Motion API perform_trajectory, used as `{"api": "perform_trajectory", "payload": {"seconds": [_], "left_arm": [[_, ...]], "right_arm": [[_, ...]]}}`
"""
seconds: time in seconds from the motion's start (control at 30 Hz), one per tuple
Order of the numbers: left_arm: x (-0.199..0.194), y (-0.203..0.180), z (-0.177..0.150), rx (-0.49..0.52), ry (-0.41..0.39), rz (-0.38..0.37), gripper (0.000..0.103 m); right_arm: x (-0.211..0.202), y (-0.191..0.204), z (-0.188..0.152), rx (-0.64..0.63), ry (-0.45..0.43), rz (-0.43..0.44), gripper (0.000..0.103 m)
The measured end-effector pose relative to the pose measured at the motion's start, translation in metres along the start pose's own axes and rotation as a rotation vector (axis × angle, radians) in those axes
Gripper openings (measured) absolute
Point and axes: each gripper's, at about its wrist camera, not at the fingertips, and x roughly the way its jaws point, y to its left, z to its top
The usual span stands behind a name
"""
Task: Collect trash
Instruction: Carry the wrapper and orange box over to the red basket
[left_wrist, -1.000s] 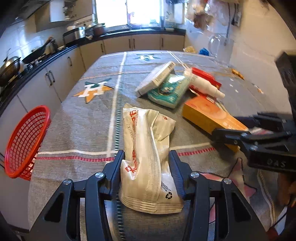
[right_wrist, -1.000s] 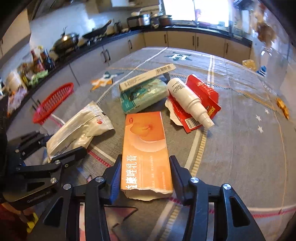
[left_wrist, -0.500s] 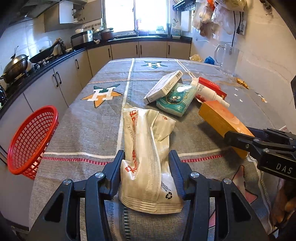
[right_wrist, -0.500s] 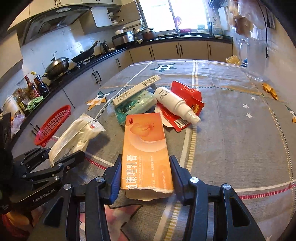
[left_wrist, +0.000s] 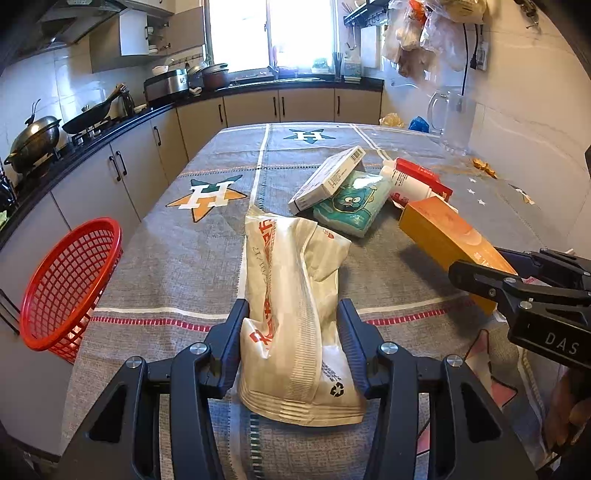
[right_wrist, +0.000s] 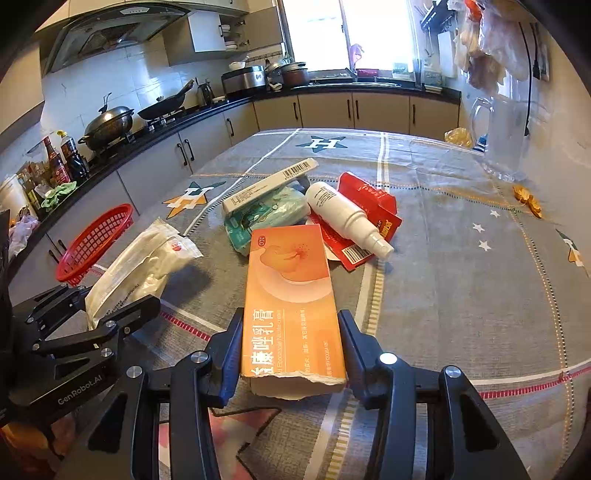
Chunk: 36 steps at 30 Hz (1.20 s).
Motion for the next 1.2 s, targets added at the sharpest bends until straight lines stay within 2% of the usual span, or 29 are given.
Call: {"api": "perform_trajectory", "payload": {"seconds": [0.53,1.2], "left_arm": [[0.001,0.001,0.000,-0.005,0.001,-0.004,0.048],[-0.010,0.013,-0.001,-0.041,-0.029,0.052,0.048]], "right_arm": [[-0.001,0.003,-0.002,-0.020,-0.008,-0.028,0.052],[-0.021,0.017,0.000,-0.047,-0.048,-0.075,0.052]]}}
